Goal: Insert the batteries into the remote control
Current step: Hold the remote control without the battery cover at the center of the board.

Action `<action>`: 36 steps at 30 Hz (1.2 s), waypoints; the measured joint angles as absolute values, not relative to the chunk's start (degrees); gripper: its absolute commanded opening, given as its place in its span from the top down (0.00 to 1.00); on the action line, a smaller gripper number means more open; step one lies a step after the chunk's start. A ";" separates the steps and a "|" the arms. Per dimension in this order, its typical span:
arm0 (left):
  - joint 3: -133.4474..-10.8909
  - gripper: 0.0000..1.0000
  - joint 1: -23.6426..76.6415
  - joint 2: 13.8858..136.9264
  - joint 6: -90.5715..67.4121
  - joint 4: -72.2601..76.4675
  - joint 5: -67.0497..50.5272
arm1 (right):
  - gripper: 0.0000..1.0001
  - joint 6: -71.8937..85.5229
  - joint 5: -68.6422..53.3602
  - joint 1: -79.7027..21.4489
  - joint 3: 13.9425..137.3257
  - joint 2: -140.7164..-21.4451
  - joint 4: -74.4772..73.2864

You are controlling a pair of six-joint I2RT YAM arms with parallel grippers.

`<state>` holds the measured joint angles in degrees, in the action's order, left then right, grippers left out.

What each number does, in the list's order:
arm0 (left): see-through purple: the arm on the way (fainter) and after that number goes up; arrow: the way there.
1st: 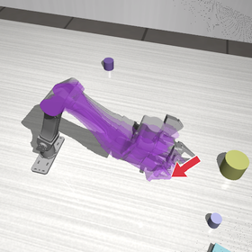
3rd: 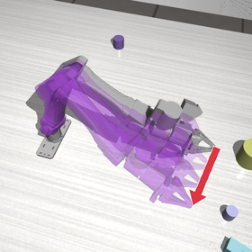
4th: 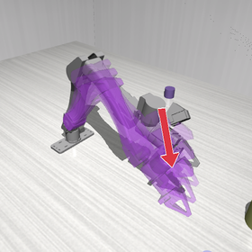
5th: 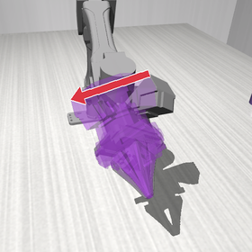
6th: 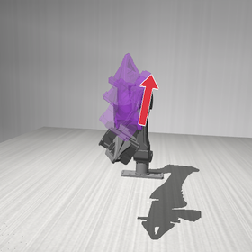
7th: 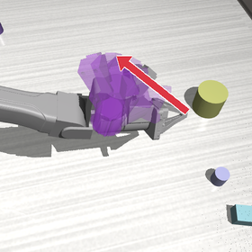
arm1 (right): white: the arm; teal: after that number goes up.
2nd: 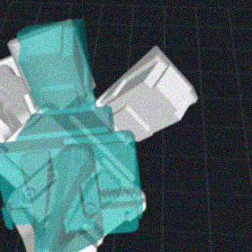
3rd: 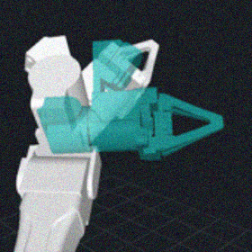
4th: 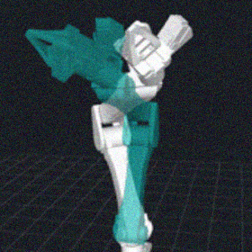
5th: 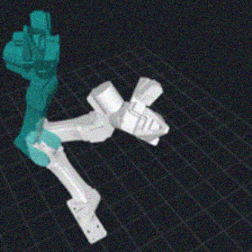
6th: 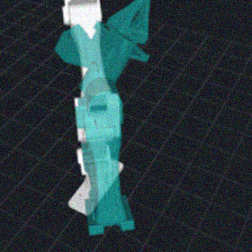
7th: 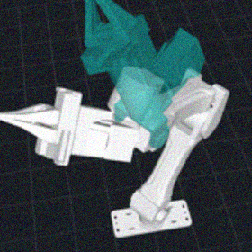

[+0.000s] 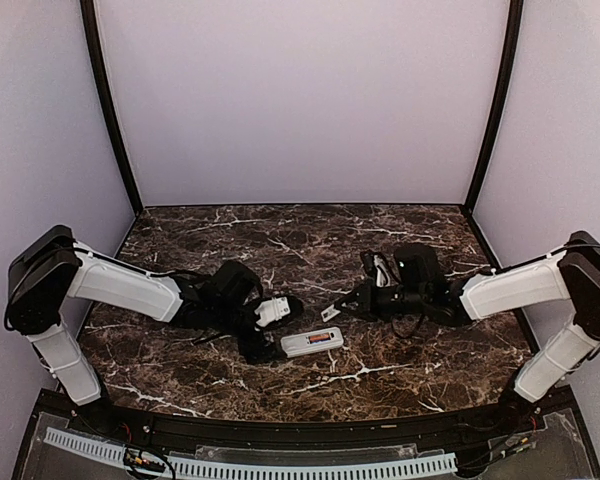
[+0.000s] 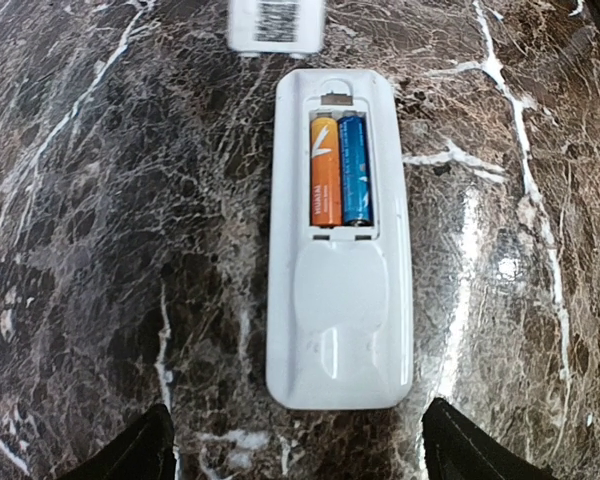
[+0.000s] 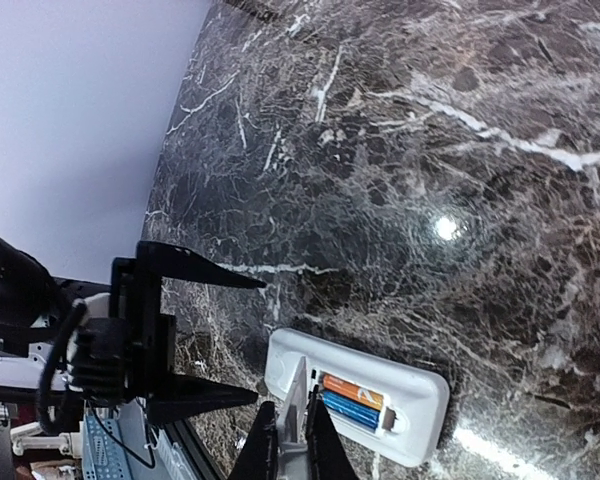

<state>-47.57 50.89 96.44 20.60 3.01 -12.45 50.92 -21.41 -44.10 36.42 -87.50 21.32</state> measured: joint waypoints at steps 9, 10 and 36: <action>-48.58 0.18 50.87 99.88 20.62 3.14 -14.35 | 1.00 44.69 -22.76 -43.64 40.69 -88.09 19.05; -48.66 0.18 50.87 100.12 20.60 3.20 -14.46 | 1.00 44.40 -22.81 -43.48 40.58 -88.07 19.03; -49.36 0.65 54.70 104.01 16.45 9.72 -17.28 | 1.00 45.06 -24.49 -42.19 35.09 -88.07 20.36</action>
<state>-49.36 54.70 104.01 16.45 9.72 -17.28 45.06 -24.49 -42.19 35.09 -88.07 20.36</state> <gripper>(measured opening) 0.504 0.060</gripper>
